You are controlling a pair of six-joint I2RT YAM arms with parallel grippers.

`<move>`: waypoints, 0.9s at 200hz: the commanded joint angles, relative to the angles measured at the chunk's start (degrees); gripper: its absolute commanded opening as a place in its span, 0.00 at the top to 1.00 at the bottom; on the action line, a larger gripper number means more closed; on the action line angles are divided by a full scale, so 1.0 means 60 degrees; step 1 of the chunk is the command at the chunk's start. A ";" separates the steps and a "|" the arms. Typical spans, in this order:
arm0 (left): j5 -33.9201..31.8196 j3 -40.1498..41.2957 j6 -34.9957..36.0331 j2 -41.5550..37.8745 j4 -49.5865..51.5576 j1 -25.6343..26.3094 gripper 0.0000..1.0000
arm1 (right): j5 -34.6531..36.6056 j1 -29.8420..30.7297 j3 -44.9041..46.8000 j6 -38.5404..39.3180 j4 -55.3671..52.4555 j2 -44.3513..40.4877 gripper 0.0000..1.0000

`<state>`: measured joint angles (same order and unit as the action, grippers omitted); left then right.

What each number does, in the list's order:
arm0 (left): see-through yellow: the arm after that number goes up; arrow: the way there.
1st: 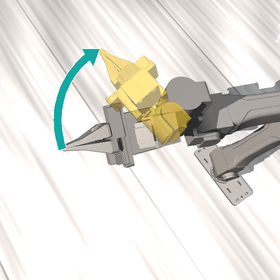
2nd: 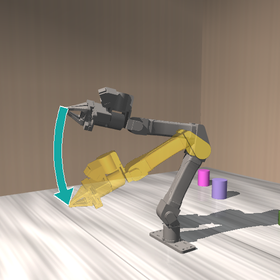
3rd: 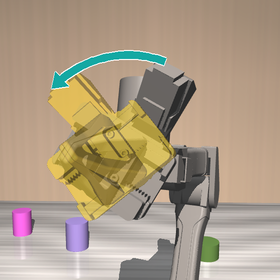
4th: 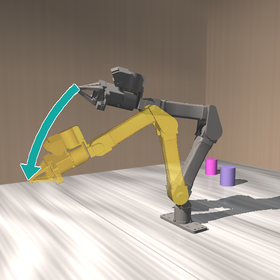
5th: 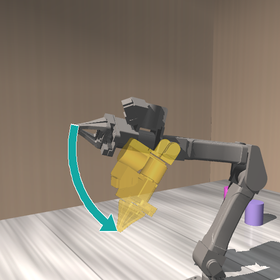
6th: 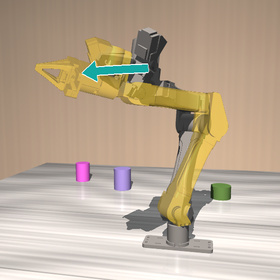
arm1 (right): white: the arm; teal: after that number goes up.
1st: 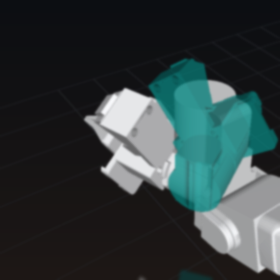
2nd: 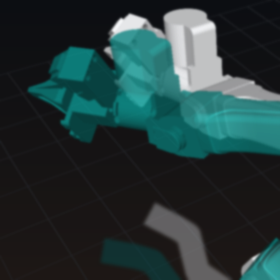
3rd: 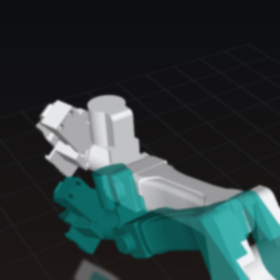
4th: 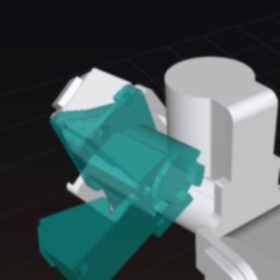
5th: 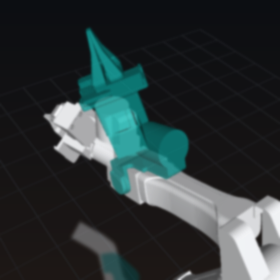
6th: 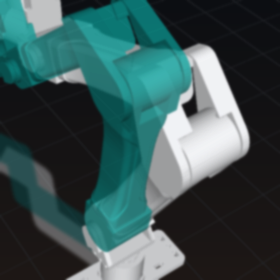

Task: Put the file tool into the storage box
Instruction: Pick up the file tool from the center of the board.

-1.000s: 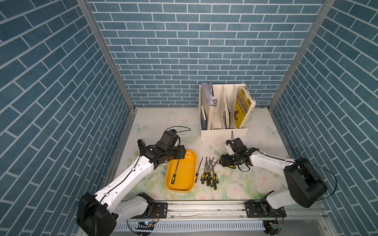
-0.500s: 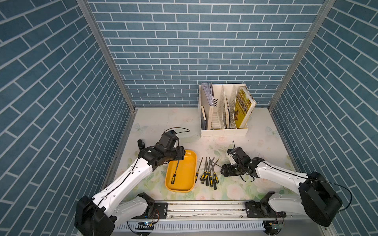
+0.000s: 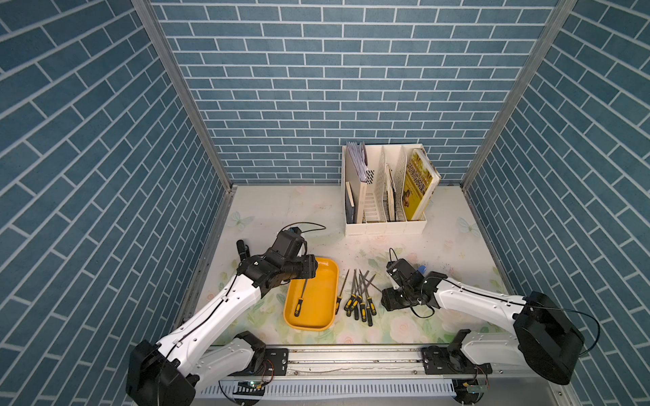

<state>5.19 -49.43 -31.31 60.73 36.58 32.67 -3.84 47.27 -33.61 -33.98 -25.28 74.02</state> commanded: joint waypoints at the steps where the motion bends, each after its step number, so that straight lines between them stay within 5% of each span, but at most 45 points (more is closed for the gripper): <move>1: -0.0076 0.0195 0.0004 -0.0103 0.0064 0.0034 0.39 | 0.0399 0.0087 -0.0243 0.0403 -0.0813 0.0299 0.43; 31: -0.0061 0.0226 0.0010 -0.0058 0.0026 0.0034 0.39 | 0.0249 0.0110 -0.0406 0.0708 -0.0803 0.0649 0.60; 180: 0.0083 0.0080 0.0020 0.0204 -0.0079 0.0035 0.39 | 0.0824 0.0605 -0.0846 0.0498 -0.1629 -0.0009 0.90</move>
<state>5.06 -48.69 -31.27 61.63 36.53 32.67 -1.91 50.63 -36.58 -30.00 -30.09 76.97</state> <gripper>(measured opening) 0.608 0.189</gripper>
